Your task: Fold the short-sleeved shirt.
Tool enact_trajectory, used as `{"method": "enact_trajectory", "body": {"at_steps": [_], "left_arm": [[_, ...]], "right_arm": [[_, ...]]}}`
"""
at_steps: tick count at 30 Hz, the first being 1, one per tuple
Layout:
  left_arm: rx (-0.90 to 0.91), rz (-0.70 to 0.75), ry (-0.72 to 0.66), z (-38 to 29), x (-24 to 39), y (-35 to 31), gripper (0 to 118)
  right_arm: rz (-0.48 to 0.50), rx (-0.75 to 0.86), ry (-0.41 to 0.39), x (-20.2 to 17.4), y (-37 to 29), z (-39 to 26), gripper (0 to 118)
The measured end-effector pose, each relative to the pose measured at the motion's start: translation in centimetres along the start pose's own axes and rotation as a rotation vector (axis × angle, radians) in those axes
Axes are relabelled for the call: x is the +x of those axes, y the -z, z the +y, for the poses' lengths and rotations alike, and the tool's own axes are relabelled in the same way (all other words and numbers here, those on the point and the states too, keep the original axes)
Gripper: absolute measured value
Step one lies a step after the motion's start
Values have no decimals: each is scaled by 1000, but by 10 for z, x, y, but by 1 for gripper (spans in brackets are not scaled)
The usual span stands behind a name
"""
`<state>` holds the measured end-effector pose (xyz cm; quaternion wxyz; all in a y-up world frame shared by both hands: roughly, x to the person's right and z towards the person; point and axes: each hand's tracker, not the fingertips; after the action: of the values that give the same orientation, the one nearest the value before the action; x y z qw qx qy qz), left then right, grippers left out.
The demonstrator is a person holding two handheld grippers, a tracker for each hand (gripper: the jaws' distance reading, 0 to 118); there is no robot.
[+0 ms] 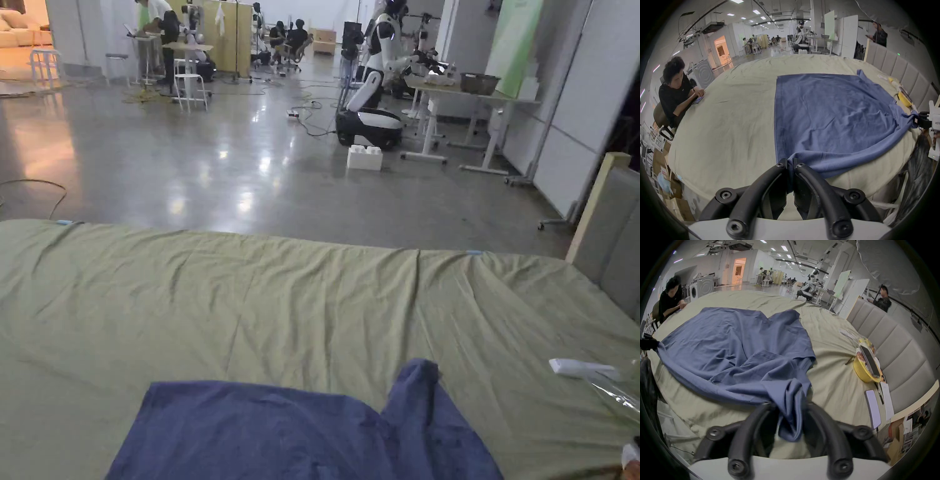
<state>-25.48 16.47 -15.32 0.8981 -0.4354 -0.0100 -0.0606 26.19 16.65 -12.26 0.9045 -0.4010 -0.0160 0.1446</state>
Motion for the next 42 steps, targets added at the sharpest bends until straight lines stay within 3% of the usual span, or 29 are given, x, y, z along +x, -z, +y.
{"method": "enact_trajectory", "body": {"at_steps": [1, 2, 5, 12, 15, 17, 20, 22, 23, 25, 32, 42], "left_arm": [[15, 7, 2, -1, 8, -4, 11], [27, 6, -6, 1, 8, -6, 23], [97, -2, -48, 12, 7, -11, 69], [325, 25, -76, 56, 26, -31, 70], [460, 66, -95, 76, 40, -42, 68], [555, 106, -99, 87, 52, -53, 60], [681, 134, -99, 99, 69, -68, 51], [723, 163, -101, 103, 73, -70, 29], [739, 158, -113, 103, 76, -72, 10], [783, 134, -180, 101, 77, -76, 6], [715, 111, -227, 88, 71, -58, 3], [417, 71, -210, 130, 10, 60, 3]], "right_arm": [[-8, 20, 24, 2, -4, 1, 65], [-22, 33, 40, 3, -8, 3, 80], [-63, 121, 105, 14, -21, 14, 92], [-39, 433, 250, 18, -47, 70, 92], [-67, 568, 277, 0, -53, 94, 88], [-70, 638, 270, -12, -55, 108, 74], [-80, 708, 251, -31, -55, 124, 63], [-91, 763, 249, -41, -54, 131, 37], [-72, 756, 266, -44, -52, 132, 18], [-43, 755, 298, -50, -49, 135, 6], [-38, 744, 272, -62, -39, 136, 2], [-26, 611, 243, -56, 7, 135, 2]]}}
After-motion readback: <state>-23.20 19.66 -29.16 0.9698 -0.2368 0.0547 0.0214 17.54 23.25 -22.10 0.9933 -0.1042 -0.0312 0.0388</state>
